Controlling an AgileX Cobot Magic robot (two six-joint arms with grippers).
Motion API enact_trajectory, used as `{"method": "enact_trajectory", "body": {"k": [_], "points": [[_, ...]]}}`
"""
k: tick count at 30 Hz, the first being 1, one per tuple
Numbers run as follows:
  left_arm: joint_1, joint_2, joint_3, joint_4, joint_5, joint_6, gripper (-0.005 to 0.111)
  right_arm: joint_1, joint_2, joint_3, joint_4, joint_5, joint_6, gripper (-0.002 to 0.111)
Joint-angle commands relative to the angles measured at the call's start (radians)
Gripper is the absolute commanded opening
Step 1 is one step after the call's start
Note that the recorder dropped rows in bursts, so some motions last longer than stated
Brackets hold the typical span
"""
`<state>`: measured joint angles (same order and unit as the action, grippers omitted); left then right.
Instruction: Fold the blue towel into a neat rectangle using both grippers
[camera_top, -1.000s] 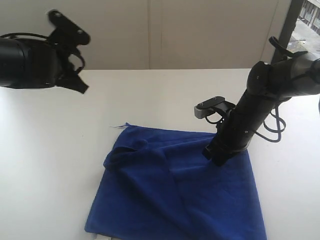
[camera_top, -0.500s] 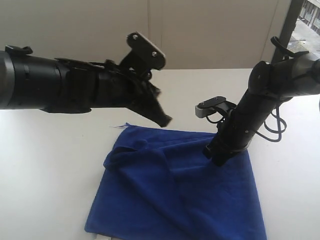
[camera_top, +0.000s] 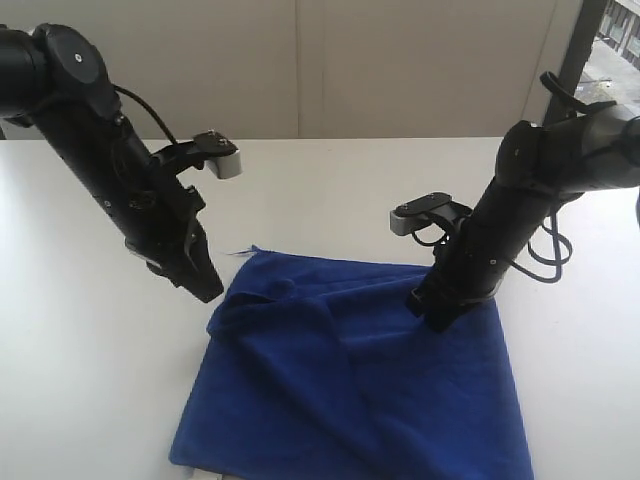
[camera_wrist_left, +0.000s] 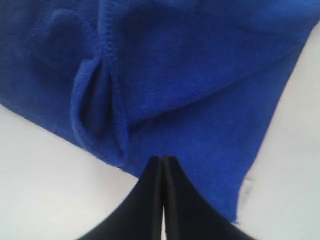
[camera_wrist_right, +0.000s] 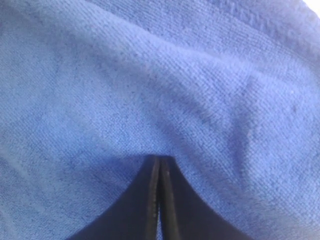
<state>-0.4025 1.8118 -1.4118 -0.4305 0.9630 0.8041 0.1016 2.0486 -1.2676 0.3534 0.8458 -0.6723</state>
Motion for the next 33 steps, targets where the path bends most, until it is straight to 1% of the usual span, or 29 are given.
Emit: {"method": "enact_trajectory", "body": {"k": [1,3,5,8,10,12,19,22,27,31,33], "points": [[-0.086,0.008,-0.015,0.031,-0.127,0.102,0.000,0.003,0.048,0.019,-0.013,0.005,0.002,0.000],[-0.123,0.030,-0.015,0.043,-0.179,0.170,0.004,0.003,0.048,0.019,-0.013,0.005,0.002,0.000],[-0.154,0.062,-0.015,0.045,-0.227,0.216,0.014,0.003,0.048,0.019,-0.013,0.005,0.002,0.000],[-0.179,0.107,-0.015,0.045,-0.285,0.251,0.032,0.003,0.048,0.019,-0.013,0.005,0.002,0.000],[-0.184,0.129,-0.015,0.039,-0.332,0.251,0.041,0.003,0.048,0.019,-0.013,0.005,0.002,0.000],[-0.191,0.149,-0.015,0.037,-0.376,0.251,0.046,0.003,0.048,0.019,-0.013,0.005,0.002,0.000],[-0.211,0.191,-0.015,0.035,-0.500,0.251,0.045,0.003,0.048,0.019,-0.013,0.002,0.002,0.000],[-0.211,0.195,-0.015,0.035,-0.526,0.251,0.045,0.003,0.048,0.019,-0.013,0.002,0.002,0.000],[-0.211,0.212,-0.015,0.035,-0.520,0.249,0.045,0.003,0.048,0.019,-0.013,0.002,0.002,0.000],[-0.211,0.219,-0.015,0.035,-0.490,0.249,0.045,0.003,0.048,0.019,-0.013,0.002,0.002,0.000],[-0.211,0.219,-0.015,0.035,-0.480,0.249,0.042,0.003,0.048,0.019,-0.013,0.002,0.002,0.000]]}}
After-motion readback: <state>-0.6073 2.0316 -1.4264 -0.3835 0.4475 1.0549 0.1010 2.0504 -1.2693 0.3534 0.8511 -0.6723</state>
